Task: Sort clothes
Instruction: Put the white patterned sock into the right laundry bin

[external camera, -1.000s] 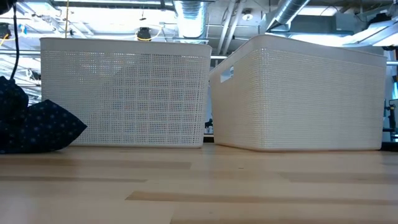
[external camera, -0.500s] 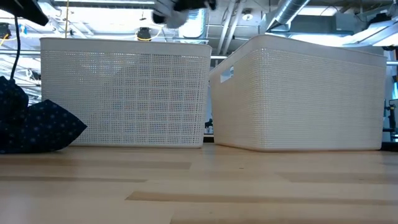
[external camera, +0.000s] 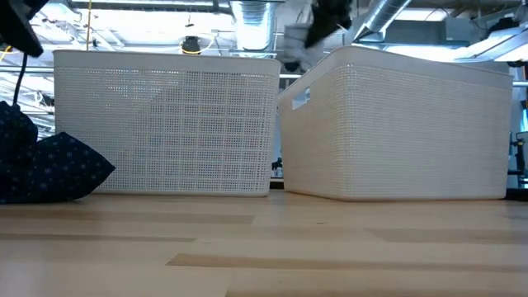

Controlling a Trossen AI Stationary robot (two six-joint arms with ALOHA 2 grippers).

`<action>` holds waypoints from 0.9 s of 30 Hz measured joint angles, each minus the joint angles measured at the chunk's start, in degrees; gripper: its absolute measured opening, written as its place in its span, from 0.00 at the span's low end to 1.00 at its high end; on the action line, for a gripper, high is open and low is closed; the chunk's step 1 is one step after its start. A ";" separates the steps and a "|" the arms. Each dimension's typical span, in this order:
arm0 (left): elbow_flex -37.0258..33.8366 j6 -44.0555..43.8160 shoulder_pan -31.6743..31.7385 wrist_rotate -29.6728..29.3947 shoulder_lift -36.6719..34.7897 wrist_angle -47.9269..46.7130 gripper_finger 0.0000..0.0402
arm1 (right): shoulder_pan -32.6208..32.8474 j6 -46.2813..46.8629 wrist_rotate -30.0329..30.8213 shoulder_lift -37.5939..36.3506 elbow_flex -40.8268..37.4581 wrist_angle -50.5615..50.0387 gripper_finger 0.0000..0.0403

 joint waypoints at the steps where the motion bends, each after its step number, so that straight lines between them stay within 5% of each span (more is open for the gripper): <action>1: 0.00 -0.48 0.02 0.78 0.52 -0.13 0.45 | -0.47 0.80 -0.02 0.00 0.00 -2.15 0.00; 8: -0.01 -3.86 -0.11 3.98 2.45 -1.49 0.50 | -4.28 4.15 -0.04 0.04 -3.70 -11.13 0.00; 17: 0.00 -14.22 -2.35 2.62 1.75 -12.96 0.51 | -8.03 4.42 -2.73 0.02 -11.63 -11.25 0.01; 27: 0.00 -18.25 -3.15 10.50 1.78 -17.54 0.53 | -11.10 3.45 -6.43 0.02 -18.28 -6.93 0.02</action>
